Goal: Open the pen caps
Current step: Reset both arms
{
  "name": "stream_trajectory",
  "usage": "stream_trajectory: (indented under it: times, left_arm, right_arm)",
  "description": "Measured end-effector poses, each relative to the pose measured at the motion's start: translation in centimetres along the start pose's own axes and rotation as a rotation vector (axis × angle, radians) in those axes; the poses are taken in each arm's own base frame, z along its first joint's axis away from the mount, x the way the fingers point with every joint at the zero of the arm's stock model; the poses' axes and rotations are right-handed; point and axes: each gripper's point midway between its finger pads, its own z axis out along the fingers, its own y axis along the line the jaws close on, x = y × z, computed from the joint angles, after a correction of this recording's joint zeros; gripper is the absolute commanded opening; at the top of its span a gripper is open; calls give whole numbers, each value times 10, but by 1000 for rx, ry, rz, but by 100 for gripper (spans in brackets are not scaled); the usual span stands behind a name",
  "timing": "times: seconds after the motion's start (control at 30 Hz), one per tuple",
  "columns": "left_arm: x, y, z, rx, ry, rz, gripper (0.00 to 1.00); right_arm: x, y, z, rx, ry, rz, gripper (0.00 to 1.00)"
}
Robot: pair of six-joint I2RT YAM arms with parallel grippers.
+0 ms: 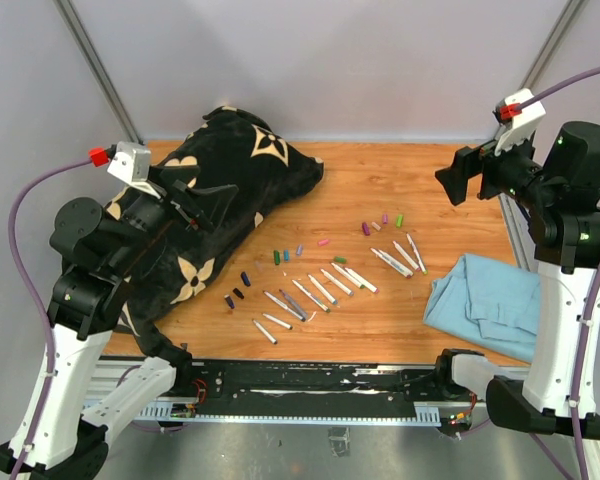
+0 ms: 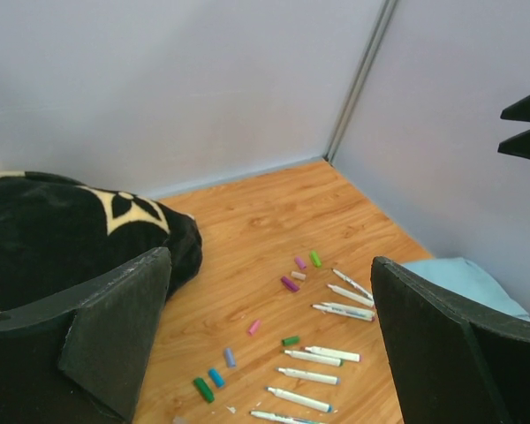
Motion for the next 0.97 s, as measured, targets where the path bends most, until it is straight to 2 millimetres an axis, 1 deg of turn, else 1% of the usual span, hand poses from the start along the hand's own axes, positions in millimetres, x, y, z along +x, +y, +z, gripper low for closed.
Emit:
stream_trajectory:
  times: [0.13, 0.37, 0.8, 0.97]
  left_arm:
    - [4, 1, -1, -4, 17, -4, 99]
    - [11, 4, -2, -20, 43, -11, 99]
    - [11, 5, -2, -27, 43, -8, 99]
    - [13, 7, -2, -31, 49, 3, 99]
  right_arm:
    - [4, 1, -1, -2, 18, -5, 98]
    - [-1, 2, -7, 0, 13, -23, 98]
    - [0, -2, -6, 18, 18, -36, 98]
    - [4, -5, -6, 33, 30, -39, 98]
